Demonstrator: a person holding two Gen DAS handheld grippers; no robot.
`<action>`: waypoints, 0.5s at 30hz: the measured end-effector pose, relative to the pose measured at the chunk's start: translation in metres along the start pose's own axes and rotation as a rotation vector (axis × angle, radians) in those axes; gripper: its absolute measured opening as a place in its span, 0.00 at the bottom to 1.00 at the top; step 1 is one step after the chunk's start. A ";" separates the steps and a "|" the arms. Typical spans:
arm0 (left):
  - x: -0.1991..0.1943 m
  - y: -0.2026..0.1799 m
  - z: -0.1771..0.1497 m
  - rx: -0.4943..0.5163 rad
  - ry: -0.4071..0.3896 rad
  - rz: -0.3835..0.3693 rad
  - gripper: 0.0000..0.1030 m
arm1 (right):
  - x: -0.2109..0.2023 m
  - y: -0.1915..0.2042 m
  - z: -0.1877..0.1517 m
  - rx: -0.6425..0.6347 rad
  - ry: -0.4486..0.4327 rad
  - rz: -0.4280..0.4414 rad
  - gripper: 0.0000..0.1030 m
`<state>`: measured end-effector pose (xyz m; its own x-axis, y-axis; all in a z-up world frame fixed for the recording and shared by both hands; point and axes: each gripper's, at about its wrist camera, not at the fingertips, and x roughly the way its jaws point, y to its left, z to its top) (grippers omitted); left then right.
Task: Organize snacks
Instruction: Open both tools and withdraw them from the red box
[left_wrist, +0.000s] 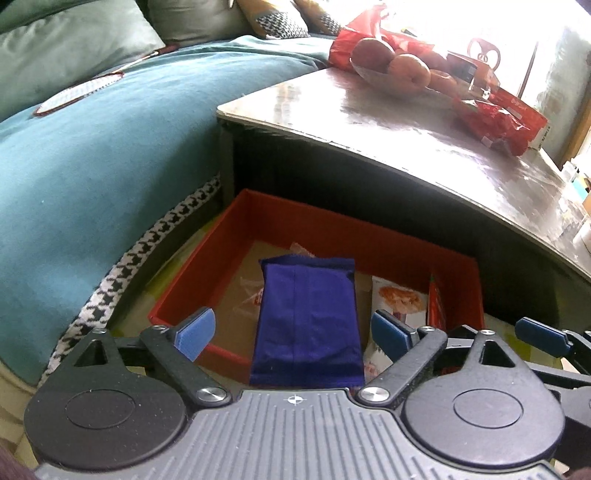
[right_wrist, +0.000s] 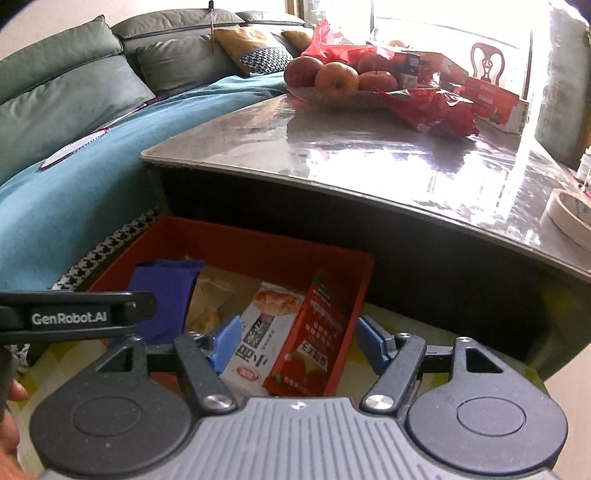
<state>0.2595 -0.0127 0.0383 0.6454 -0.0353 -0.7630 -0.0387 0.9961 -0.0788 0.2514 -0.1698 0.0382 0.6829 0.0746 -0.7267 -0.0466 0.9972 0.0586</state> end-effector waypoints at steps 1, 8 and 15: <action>-0.002 0.000 -0.002 0.001 0.001 0.000 0.92 | -0.002 0.000 -0.001 0.000 0.002 -0.001 0.69; -0.009 0.001 -0.015 0.020 0.013 0.005 0.92 | -0.011 -0.001 -0.013 0.005 0.023 0.002 0.70; -0.016 0.000 -0.028 0.038 0.024 0.002 0.93 | -0.019 0.002 -0.025 -0.012 0.047 0.000 0.70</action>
<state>0.2283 -0.0148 0.0326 0.6267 -0.0347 -0.7785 -0.0110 0.9985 -0.0533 0.2201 -0.1690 0.0349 0.6480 0.0743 -0.7580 -0.0555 0.9972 0.0503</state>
